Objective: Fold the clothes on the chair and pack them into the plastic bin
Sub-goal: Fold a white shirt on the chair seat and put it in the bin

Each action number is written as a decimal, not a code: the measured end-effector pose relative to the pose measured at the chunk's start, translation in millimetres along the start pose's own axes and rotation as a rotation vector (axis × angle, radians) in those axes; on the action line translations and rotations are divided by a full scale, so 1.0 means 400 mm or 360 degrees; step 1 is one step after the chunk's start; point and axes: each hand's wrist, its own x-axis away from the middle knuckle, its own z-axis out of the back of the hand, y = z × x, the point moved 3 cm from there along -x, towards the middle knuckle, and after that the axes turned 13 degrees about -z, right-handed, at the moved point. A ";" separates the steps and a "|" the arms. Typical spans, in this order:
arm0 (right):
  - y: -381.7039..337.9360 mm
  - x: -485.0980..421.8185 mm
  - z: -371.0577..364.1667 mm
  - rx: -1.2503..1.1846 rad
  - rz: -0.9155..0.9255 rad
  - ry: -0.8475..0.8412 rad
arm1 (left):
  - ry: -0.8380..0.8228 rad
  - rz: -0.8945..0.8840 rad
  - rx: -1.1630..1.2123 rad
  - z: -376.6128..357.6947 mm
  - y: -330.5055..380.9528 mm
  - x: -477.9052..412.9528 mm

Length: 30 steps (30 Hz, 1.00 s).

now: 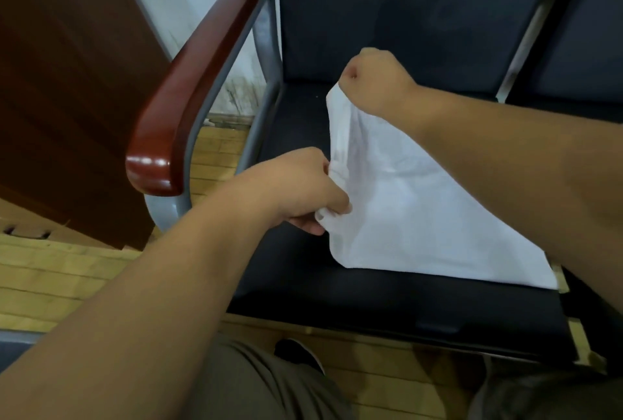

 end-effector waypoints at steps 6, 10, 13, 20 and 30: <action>0.154 0.006 0.017 -0.0081 -0.0245 -0.0026 | -0.0085 -0.0043 -0.0237 -0.132 0.065 -0.055; 0.225 0.033 0.006 -0.0002 -0.0233 -0.0221 | -0.0155 -0.0059 -0.0355 -0.215 0.078 -0.084; 0.262 0.050 0.014 -0.0068 -0.0234 -0.0283 | -0.0231 -0.0034 -0.0381 -0.244 0.074 -0.100; 0.344 0.088 0.110 0.0206 -0.0213 -0.0241 | -0.0275 0.0019 -0.0691 -0.253 0.084 -0.120; 0.575 0.144 0.226 0.0215 -0.0444 -0.0312 | -0.0310 -0.0238 -0.1067 -0.333 0.161 -0.132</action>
